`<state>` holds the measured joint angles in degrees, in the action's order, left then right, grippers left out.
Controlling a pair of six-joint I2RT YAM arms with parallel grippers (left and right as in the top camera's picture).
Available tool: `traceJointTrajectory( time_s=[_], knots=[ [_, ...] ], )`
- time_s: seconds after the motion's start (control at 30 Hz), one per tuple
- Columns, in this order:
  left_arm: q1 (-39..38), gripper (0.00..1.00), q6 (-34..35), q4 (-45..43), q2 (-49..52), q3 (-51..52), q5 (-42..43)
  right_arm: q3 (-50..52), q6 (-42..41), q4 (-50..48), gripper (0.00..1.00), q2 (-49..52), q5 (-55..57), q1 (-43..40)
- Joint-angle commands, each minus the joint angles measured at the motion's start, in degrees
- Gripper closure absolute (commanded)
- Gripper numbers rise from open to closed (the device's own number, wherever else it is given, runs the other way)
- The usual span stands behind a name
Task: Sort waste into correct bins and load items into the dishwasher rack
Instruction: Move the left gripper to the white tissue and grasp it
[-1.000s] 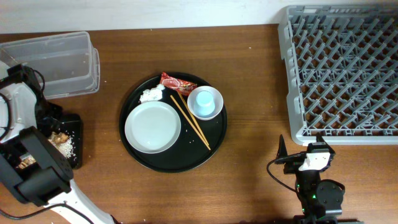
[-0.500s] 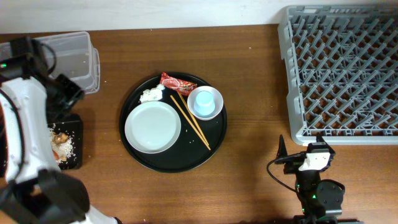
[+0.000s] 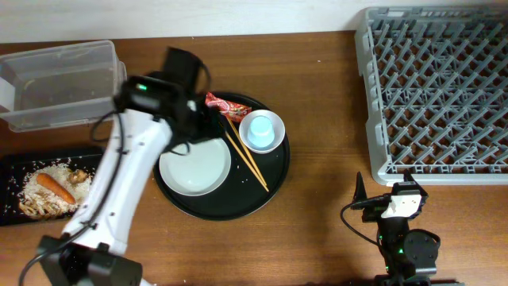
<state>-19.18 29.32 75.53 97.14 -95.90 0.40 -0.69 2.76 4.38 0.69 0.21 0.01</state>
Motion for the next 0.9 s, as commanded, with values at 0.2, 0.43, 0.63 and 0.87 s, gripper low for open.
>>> traceJointTrajectory(
  time_s=[0.2,0.43,0.63,0.87],
  knots=[
    [-1.77,0.01,1.27,-3.63,0.02,7.74,-5.57,0.37,-0.42,0.31,0.02,-0.33,0.50,0.35],
    [-1.77,0.01,1.25,-5.92,0.02,8.87,-5.62,0.37,-0.42,0.31,0.02,-0.33,0.50,0.35],
    [-1.77,0.01,1.22,-5.97,0.02,8.87,-5.62,0.37,-0.42,0.31,0.02,-0.33,0.50,0.35],
    [-1.77,0.01,0.00,-9.55,0.02,8.87,-5.55,0.37,-0.39,0.31,0.02,-0.33,0.50,0.35]
  ],
)
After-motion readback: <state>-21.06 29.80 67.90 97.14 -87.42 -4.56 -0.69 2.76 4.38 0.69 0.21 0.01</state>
